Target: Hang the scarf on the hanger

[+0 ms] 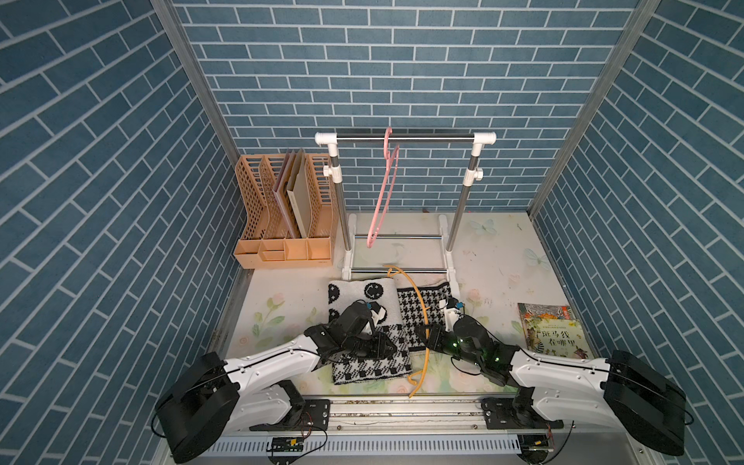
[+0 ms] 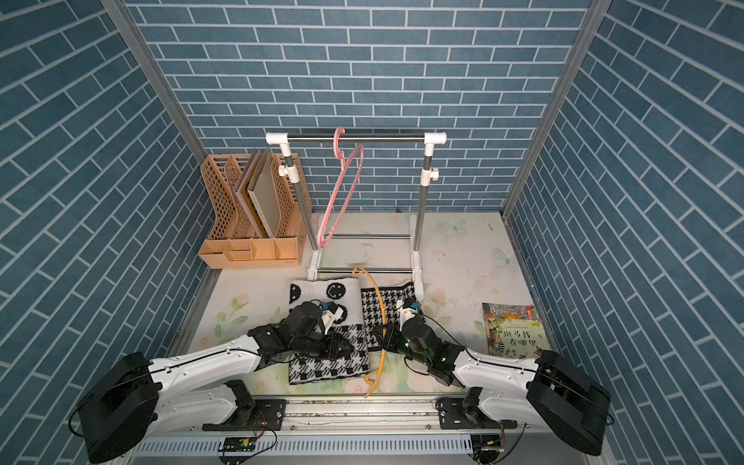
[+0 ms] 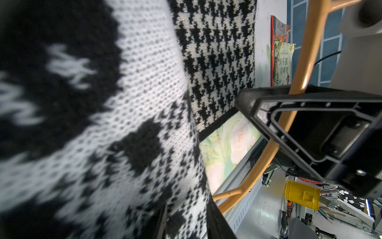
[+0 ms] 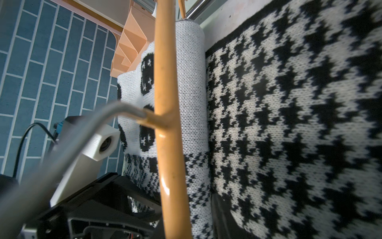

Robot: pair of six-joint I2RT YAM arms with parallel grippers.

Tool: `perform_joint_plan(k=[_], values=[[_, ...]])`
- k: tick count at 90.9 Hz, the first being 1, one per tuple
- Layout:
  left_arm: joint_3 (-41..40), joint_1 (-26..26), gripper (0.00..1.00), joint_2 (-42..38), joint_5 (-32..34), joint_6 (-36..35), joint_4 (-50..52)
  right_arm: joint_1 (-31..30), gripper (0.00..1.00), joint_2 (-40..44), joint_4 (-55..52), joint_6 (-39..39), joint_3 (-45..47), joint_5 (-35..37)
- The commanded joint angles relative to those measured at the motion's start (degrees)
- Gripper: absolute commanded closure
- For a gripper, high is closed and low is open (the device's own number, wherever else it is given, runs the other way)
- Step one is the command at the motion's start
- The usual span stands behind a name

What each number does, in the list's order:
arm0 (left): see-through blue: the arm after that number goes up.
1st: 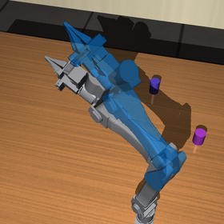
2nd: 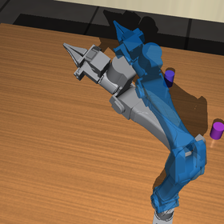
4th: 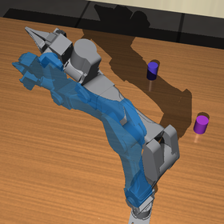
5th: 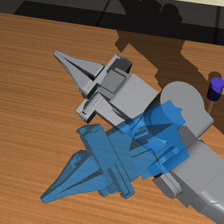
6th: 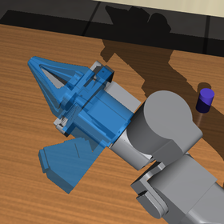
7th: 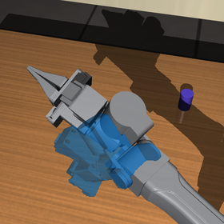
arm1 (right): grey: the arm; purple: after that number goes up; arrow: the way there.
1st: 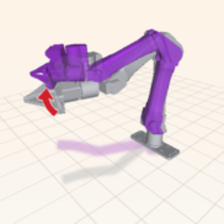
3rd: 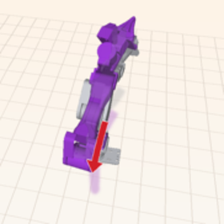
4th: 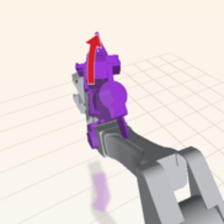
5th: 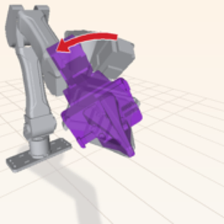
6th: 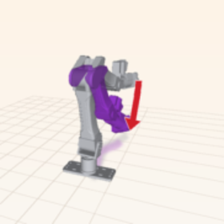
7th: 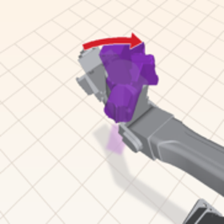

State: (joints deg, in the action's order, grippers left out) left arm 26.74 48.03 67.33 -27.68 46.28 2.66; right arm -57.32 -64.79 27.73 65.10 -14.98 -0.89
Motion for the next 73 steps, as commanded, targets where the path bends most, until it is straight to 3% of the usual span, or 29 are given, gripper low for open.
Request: perform_joint_plan(k=[1,22,48,73], values=[[0.97,0.06,0.63,1.04,0.6,-1.53,0.78,0.27,0.77,0.78,-4.42,-3.07,1.26,3.65],[4.55,-0.2,0.63,-0.38,1.47,-1.88,3.9,0.22,1.0,2.75,-9.59,-10.59,-4.97,4.97],[12.58,-2.12,0.61,-7.17,2.92,-2.4,12.68,0.2,1.0,2.81,-12.98,-18.99,-16.32,-0.02],[19.31,-7.57,0.6,-13.23,4.87,-5.22,25.43,-0.18,1.0,-5.09,-9.96,-17.62,-25.07,-10.61]])
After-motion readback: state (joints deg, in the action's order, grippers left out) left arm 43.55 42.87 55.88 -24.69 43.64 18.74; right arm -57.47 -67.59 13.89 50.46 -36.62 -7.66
